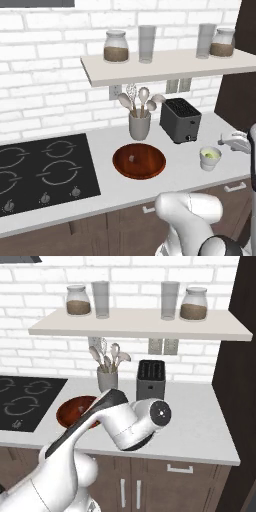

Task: Grab a lemon wedge from the fridge and one ice cube from the ice bowl, and put them in the glass of lemonade.

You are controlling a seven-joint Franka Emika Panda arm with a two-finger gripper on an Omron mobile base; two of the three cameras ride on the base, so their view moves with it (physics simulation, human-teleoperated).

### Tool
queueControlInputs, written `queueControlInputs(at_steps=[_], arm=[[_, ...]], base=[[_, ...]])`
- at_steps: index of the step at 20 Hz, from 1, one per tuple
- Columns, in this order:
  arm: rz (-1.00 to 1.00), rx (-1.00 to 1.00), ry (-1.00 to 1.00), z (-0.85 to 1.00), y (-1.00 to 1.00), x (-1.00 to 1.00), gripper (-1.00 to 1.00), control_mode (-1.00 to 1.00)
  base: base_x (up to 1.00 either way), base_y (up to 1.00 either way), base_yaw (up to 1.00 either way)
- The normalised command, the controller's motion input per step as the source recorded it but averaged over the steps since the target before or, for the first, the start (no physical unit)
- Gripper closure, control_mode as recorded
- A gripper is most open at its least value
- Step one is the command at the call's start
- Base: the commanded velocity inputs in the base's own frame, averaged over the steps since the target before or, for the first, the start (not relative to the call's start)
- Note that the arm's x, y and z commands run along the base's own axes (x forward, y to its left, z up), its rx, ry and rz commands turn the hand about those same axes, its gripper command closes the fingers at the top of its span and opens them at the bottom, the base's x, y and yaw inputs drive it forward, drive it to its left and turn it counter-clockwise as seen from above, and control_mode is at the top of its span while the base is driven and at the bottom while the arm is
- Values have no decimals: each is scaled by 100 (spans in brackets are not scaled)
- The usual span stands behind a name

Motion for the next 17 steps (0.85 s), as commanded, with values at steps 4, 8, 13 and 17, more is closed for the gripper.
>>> queueControlInputs(at_steps=[4, 8, 13, 17], arm=[[0, -7, -54, 62, -12, -100, -100, -100], [0, -7, -50, 74, -30, -100, -100, -100], [-2, -6, -35, 64, -45, -100, -100, -100], [0, -8, -22, 61, -39, -100, -100, -100]], base=[[0, 0, 0], [0, 0, 0], [0, 0, 0], [0, 0, 0]])
